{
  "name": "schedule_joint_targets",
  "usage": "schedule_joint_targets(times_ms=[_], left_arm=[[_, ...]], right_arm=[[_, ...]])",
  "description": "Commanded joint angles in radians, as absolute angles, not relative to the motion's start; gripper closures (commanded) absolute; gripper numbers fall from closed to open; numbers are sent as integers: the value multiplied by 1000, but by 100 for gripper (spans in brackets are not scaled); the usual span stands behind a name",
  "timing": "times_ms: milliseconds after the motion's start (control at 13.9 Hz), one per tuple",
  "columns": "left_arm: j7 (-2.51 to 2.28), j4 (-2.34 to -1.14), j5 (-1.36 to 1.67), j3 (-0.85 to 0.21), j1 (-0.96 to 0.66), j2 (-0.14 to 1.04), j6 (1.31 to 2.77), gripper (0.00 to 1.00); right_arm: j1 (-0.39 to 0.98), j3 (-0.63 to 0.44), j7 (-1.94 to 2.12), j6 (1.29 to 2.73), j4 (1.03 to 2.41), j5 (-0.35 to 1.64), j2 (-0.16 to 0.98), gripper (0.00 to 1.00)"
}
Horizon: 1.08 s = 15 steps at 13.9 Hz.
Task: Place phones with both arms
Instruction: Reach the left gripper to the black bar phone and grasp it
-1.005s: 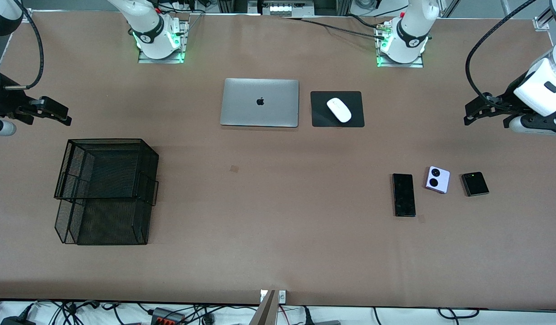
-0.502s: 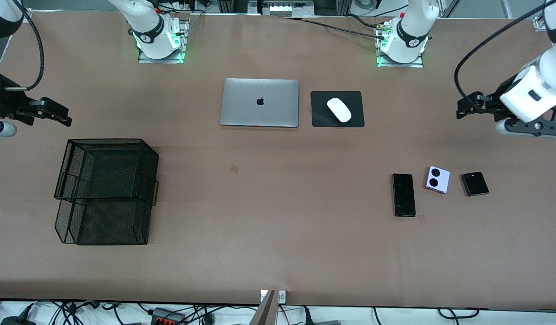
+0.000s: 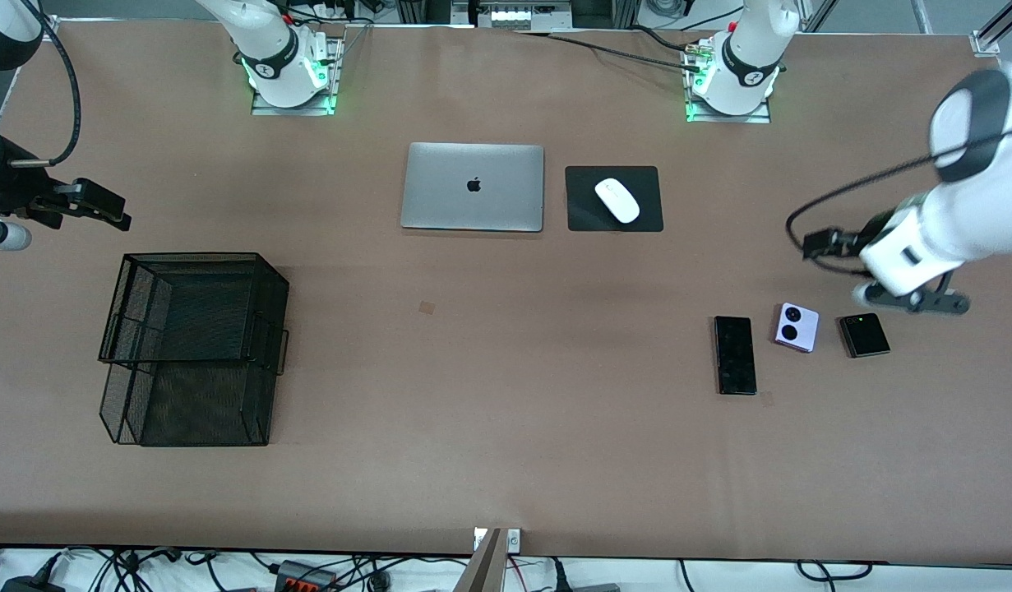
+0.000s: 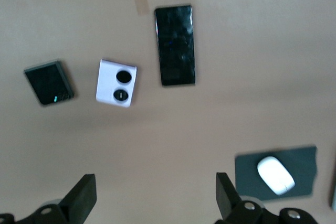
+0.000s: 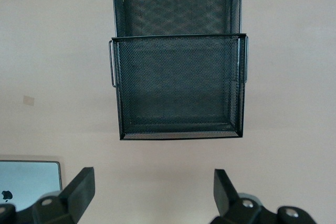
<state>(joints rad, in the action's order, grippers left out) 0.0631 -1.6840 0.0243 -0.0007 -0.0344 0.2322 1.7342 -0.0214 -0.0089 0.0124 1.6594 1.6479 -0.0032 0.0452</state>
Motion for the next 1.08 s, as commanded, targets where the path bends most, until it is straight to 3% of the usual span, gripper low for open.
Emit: schedule_joint_targets(times_ms=[0, 431, 718, 1005], left_arm=[[72, -1787, 15, -5, -44, 287, 1966, 0], [67, -1862, 14, -5, -69, 486, 2380, 0], [83, -1864, 14, -5, -71, 604, 2517, 0], [80, -1867, 14, -6, -80, 627, 2546, 0]], right_arm=[[-26, -8, 20, 1663, 1646, -5, 49, 0], [-25, -8, 18, 1664, 1646, -6, 55, 0], [-25, -8, 23, 1664, 1646, -6, 63, 0], [-17, -6, 17, 1669, 1646, -6, 64, 0]])
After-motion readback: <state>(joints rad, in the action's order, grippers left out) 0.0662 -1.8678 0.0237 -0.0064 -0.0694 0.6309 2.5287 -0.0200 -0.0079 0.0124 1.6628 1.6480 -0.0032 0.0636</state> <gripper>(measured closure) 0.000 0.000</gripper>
